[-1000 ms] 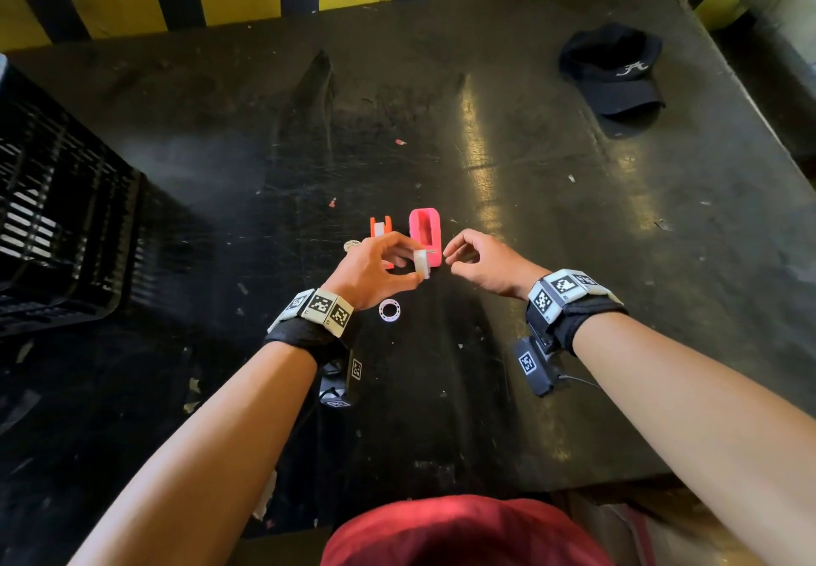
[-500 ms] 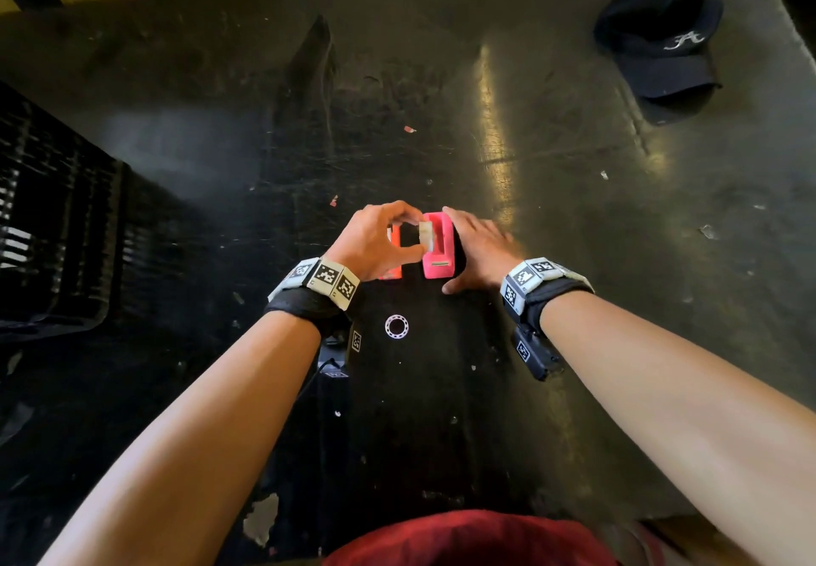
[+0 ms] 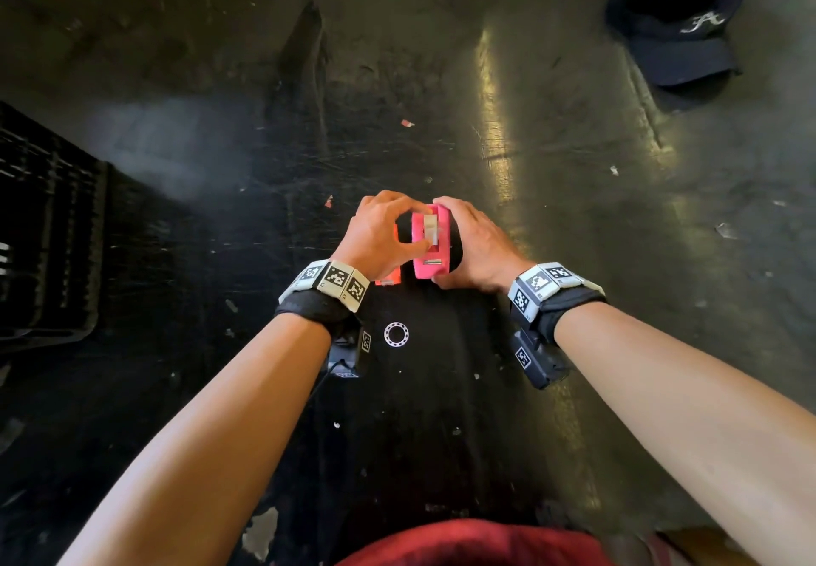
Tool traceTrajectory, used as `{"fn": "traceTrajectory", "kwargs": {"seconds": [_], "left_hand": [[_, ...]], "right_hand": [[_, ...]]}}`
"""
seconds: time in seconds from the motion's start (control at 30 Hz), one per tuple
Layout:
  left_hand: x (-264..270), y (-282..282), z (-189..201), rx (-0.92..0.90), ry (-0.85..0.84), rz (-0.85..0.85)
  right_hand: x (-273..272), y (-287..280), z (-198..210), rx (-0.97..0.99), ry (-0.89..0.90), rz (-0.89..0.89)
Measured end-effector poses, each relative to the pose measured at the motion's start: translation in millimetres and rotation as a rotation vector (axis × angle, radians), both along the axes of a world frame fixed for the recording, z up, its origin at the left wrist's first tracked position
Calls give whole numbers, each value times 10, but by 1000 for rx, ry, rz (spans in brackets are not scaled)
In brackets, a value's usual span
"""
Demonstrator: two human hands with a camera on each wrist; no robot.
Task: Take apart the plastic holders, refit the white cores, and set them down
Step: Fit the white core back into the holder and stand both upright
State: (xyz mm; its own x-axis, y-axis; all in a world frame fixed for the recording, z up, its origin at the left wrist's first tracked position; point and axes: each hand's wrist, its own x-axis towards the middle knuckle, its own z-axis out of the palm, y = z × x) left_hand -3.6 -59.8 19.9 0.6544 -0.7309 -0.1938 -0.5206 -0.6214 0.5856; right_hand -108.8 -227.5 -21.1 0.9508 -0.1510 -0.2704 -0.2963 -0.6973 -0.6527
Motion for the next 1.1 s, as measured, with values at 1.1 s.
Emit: {"fn": "traceTrajectory", "kwargs": {"seconds": [1.1], "left_hand": [[-152, 35, 325, -71, -237, -84]], "right_hand": [[-174, 31, 339, 46, -57, 6]]}}
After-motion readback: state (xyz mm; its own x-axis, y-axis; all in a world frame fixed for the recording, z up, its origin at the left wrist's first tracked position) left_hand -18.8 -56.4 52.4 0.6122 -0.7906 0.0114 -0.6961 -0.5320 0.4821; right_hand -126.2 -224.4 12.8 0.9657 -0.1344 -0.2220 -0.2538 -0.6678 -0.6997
